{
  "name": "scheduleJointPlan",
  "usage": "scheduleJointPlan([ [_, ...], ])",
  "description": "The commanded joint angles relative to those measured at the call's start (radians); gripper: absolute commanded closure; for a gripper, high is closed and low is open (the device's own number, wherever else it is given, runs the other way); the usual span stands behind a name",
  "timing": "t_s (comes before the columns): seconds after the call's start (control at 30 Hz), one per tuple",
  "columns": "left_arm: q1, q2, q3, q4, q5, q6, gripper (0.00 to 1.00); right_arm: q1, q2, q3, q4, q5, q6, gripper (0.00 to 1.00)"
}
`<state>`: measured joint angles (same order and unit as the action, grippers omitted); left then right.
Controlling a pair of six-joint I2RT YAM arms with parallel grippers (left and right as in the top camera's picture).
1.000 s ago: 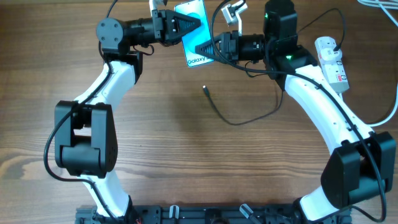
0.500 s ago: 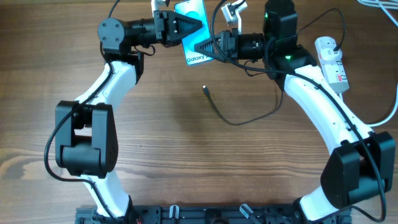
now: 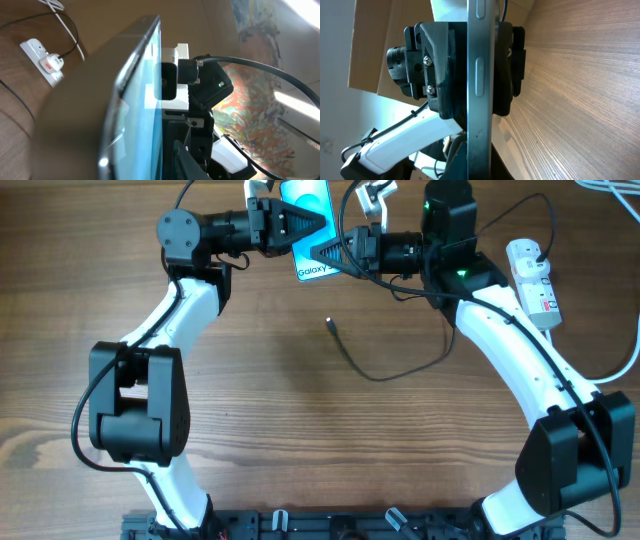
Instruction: Plug charger to phone and switch on socket
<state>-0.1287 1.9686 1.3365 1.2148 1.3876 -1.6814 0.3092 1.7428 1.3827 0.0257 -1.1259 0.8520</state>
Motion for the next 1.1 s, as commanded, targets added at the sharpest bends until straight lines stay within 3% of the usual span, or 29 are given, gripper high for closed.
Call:
scheduleJointPlan([
  [0.0, 0.014, -0.052, 0.025, 0.016, 0.008, -0.003, 0.8, -0.016, 0.021, -0.01, -0.011, 0.095, 0.025, 0.96],
  [0.07, 0.014, -0.052, 0.025, 0.016, 0.007, -0.003, 0.8, -0.016, 0.021, -0.01, -0.011, 0.102, 0.042, 0.96],
  [0.3, 0.024, -0.052, 0.025, 0.016, 0.007, -0.003, 0.96, -0.016, 0.021, -0.01, -0.011, 0.102, 0.04, 0.96],
  [0.47, 0.043, -0.052, 0.025, 0.015, 0.007, -0.002, 0.96, -0.016, 0.02, -0.01, -0.011, 0.092, 0.01, 0.51],
  [0.57, 0.066, -0.052, 0.025, -0.039, 0.023, -0.001, 0.96, -0.018, 0.01, -0.01, -0.012, 0.086, -0.04, 0.36],
  [0.63, 0.076, -0.051, 0.025, -0.114, 0.053, 0.039, 0.96, -0.033, -0.001, -0.01, -0.019, 0.087, -0.087, 0.32],
  [0.77, 0.079, -0.051, 0.024, -0.381, 0.085, 0.182, 0.96, -0.067, -0.006, -0.01, -0.177, 0.087, -0.241, 0.32],
  [0.87, 0.079, -0.051, 0.023, -0.69, 0.051, 0.336, 0.96, -0.079, -0.006, -0.01, -0.394, 0.171, -0.408, 0.32],
  [0.97, 0.073, -0.051, 0.023, -1.124, -0.087, 0.574, 0.96, -0.079, -0.006, -0.01, -0.609, 0.369, -0.541, 0.32],
  [1.07, 0.061, -0.051, 0.023, -1.499, -0.301, 0.682, 0.96, -0.078, -0.006, -0.01, -0.741, 0.552, -0.606, 0.31],
])
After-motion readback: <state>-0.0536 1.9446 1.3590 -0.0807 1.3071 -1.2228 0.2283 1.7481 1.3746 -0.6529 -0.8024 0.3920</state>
